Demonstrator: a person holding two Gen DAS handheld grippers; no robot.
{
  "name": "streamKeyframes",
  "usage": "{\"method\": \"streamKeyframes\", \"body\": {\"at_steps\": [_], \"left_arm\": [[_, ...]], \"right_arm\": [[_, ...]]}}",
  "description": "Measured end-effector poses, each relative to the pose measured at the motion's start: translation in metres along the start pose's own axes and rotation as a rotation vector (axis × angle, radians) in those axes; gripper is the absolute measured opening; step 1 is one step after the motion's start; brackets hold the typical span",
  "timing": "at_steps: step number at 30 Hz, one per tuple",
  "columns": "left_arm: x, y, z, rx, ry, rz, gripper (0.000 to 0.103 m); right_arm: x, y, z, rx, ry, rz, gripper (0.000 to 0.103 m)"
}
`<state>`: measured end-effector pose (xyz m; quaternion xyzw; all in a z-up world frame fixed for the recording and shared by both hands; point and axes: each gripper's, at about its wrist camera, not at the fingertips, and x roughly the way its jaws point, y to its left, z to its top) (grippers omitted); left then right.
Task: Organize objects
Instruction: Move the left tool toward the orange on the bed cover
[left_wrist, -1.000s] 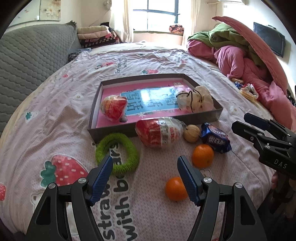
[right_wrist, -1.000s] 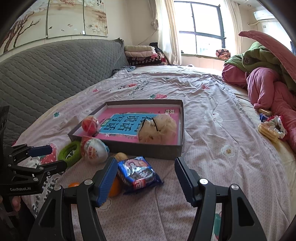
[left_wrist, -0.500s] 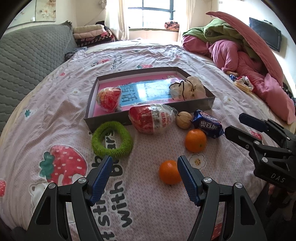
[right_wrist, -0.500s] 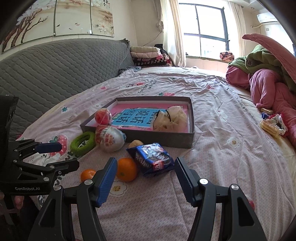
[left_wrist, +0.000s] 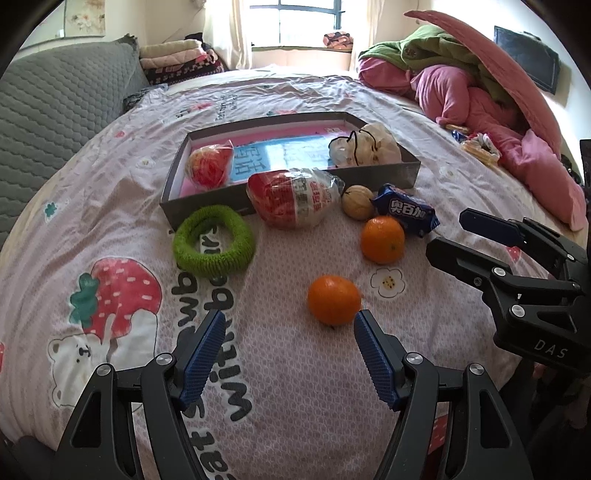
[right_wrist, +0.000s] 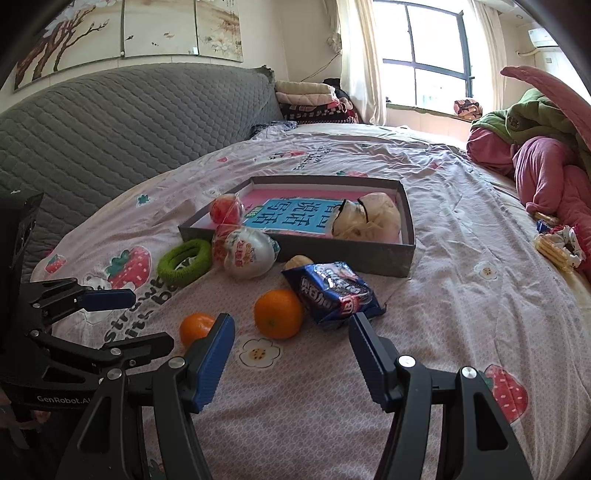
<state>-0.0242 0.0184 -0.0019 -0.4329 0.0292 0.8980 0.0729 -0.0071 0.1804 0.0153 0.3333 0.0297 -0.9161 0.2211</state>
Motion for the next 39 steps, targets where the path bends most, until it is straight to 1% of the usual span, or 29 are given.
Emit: {"method": "streamKeyframes", "body": {"at_steps": [7, 11, 16, 24, 39], "left_arm": [[-0.004, -0.004, -0.007, 0.009, -0.002, -0.032, 0.074], [-0.002, -0.006, -0.008, 0.021, 0.006, -0.034, 0.074], [0.004, -0.005, -0.01, 0.014, 0.019, -0.04, 0.074], [0.009, -0.002, -0.01, 0.0, 0.012, -0.055, 0.073], [0.018, -0.009, -0.01, 0.017, 0.001, -0.075, 0.073]], "right_arm": [[0.003, 0.002, -0.004, -0.007, 0.015, -0.01, 0.064], [0.005, 0.003, -0.005, -0.011, 0.02, -0.01, 0.064], [0.01, 0.002, -0.006, 0.011, 0.038, 0.021, 0.064], [0.017, 0.001, -0.006, 0.031, 0.051, 0.061, 0.064], [0.031, 0.0, -0.007, 0.045, 0.081, 0.076, 0.064]]}}
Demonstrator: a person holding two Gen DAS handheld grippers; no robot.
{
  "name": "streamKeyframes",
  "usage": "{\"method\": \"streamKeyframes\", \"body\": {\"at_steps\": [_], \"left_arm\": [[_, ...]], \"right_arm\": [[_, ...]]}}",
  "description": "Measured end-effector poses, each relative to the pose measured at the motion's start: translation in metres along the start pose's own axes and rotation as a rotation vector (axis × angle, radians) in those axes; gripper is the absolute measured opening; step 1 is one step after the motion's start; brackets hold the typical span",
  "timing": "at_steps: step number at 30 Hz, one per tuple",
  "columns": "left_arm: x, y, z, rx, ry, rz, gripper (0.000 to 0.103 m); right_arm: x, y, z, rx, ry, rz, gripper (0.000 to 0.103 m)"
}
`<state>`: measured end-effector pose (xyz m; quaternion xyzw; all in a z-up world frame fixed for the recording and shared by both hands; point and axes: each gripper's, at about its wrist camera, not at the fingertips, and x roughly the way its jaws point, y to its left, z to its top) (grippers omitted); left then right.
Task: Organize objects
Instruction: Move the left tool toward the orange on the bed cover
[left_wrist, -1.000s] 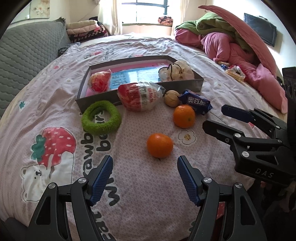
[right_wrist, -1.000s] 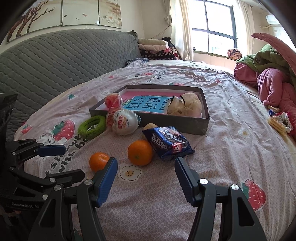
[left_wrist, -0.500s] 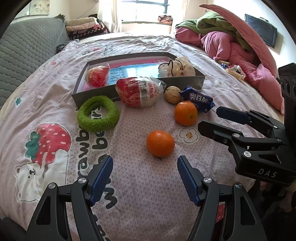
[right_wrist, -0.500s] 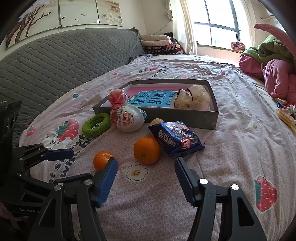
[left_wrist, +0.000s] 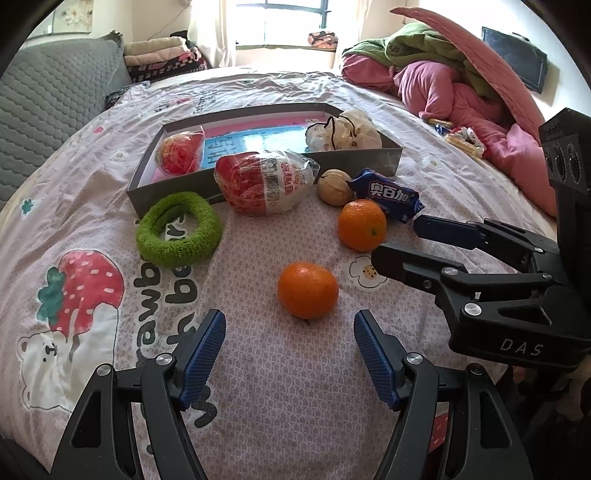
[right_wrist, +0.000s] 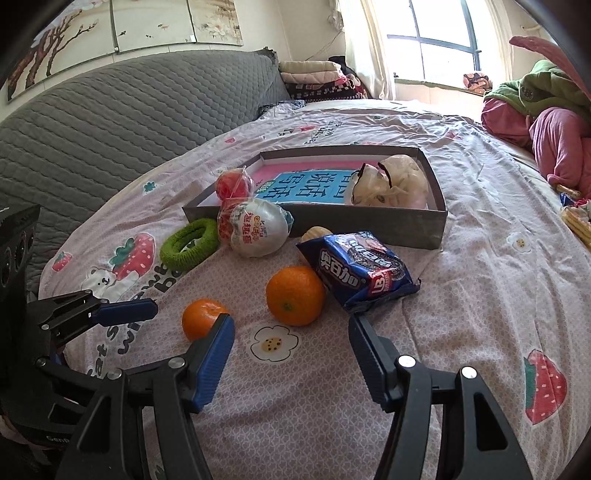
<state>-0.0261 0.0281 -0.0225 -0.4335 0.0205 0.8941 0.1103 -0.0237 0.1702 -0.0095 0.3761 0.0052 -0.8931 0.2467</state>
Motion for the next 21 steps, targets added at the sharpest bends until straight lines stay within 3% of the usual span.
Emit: {"method": "streamKeyframes", "body": {"at_steps": [15, 21], "left_arm": [[0.014, 0.0, 0.008, -0.014, -0.023, 0.021, 0.073], [0.016, 0.002, 0.009, -0.024, -0.03, 0.018, 0.073]], "right_arm": [[0.012, -0.002, 0.009, 0.019, 0.001, 0.008, 0.063], [0.018, -0.001, 0.009, 0.015, 0.014, 0.011, 0.058]]}}
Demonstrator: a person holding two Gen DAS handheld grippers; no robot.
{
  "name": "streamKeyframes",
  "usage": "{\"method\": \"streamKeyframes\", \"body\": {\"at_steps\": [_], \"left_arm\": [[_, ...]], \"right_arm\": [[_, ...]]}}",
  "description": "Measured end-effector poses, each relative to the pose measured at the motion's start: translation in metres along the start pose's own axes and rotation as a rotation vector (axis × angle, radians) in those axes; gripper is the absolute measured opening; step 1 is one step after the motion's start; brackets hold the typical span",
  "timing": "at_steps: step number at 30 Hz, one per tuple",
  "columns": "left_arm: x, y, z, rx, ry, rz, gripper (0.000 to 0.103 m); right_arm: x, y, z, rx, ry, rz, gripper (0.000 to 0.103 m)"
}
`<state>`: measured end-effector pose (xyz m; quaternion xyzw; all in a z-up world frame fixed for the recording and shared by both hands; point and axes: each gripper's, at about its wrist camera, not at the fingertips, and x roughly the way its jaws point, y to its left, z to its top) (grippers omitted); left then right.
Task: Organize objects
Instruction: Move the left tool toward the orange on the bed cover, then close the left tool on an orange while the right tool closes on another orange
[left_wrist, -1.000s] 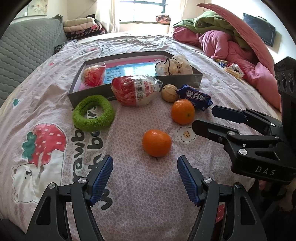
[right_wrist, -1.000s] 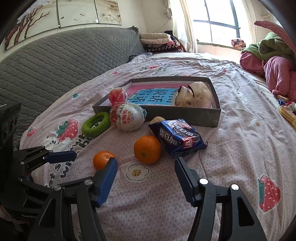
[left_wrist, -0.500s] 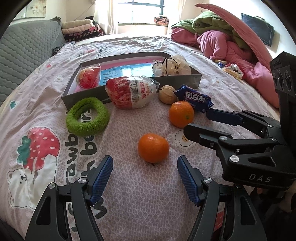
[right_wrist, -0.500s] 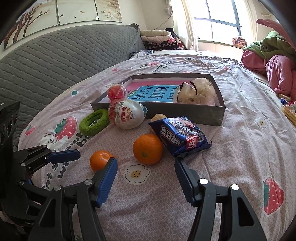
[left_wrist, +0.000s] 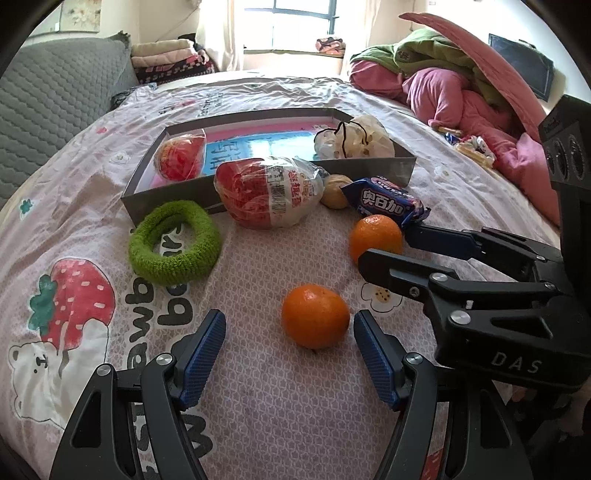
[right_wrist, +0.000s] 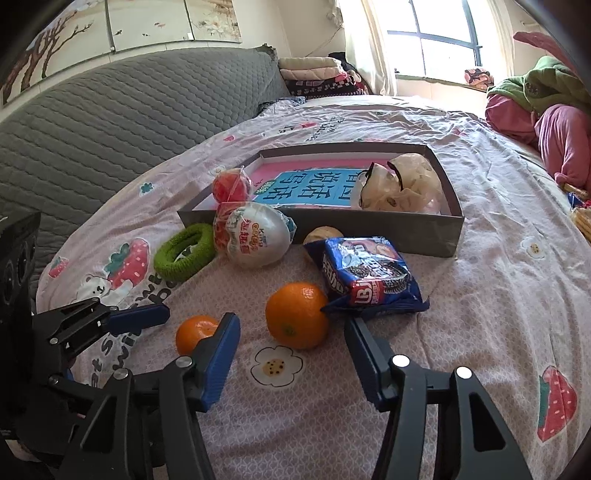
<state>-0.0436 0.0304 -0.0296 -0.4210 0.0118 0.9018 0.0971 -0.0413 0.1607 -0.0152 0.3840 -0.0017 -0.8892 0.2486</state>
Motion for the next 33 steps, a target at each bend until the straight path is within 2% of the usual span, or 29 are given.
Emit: {"method": "streamKeyframes", "body": {"at_steps": [13, 18, 22, 29, 33], "left_arm": [[0.009, -0.005, 0.002, 0.009, -0.004, -0.018, 0.071], [0.01, -0.003, 0.004, -0.002, -0.009, -0.024, 0.064], [0.011, -0.001, 0.004, -0.01, -0.009, -0.031, 0.063], [0.012, 0.001, 0.005, -0.021, -0.018, -0.04, 0.062], [0.013, 0.0, 0.006, -0.018, -0.02, -0.049, 0.057]], "right_arm": [[0.017, -0.003, 0.002, 0.001, 0.044, -0.013, 0.053], [0.02, -0.005, 0.003, 0.018, 0.043, 0.001, 0.047], [0.022, -0.003, 0.004, 0.019, 0.042, 0.018, 0.04], [0.02, -0.001, 0.004, 0.024, 0.037, 0.036, 0.04], [0.018, -0.004, 0.004, 0.043, 0.038, 0.051, 0.04]]}}
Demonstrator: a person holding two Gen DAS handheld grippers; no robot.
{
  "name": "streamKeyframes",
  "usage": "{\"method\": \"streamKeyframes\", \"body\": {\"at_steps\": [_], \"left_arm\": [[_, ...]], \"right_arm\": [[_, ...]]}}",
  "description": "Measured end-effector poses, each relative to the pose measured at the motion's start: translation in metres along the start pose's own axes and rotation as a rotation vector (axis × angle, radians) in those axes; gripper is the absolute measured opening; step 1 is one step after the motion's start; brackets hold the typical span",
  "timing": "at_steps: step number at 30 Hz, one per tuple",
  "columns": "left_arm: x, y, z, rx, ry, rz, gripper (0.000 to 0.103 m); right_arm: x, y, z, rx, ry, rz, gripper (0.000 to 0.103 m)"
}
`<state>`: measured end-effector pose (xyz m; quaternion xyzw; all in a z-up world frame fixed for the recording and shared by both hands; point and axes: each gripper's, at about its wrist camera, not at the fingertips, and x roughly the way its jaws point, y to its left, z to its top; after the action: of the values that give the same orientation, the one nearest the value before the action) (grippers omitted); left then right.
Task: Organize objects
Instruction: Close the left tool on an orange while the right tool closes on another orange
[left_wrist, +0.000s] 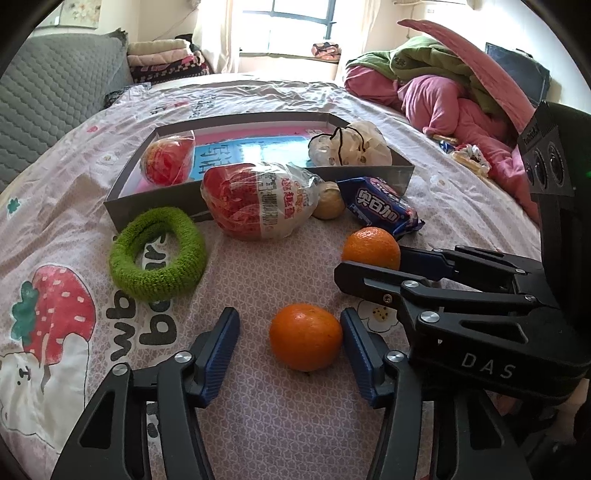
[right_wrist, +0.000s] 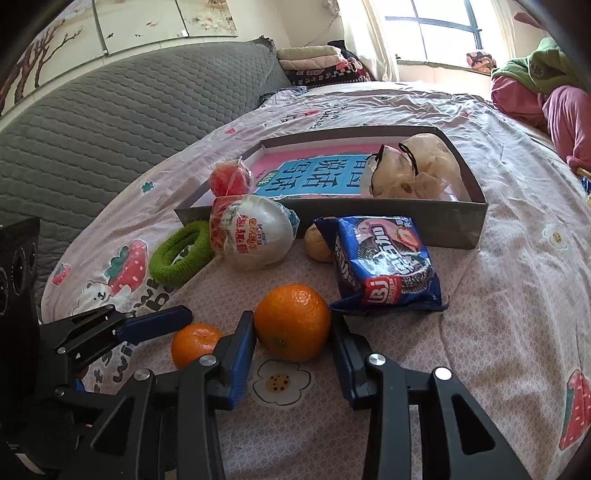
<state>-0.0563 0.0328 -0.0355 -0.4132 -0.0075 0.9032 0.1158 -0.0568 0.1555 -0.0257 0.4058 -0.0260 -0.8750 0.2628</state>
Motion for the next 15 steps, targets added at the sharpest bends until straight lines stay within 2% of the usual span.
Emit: {"method": "streamKeyframes", "body": {"at_steps": [3, 8, 15], "left_arm": [[0.0025, -0.0006, -0.0002, 0.003, 0.004, -0.003, 0.054], [0.0039, -0.0048, -0.0014, 0.012, 0.008, -0.034, 0.04], [0.0051, -0.0055, -0.0013, 0.004, 0.009, -0.051, 0.038]], "right_arm": [[-0.0009, -0.0026, -0.0008, 0.021, 0.003, 0.013, 0.04], [-0.0051, -0.0059, -0.0011, 0.044, -0.004, 0.026, 0.04], [-0.0091, -0.0082, -0.0016, 0.051, -0.01, 0.03, 0.04]]}}
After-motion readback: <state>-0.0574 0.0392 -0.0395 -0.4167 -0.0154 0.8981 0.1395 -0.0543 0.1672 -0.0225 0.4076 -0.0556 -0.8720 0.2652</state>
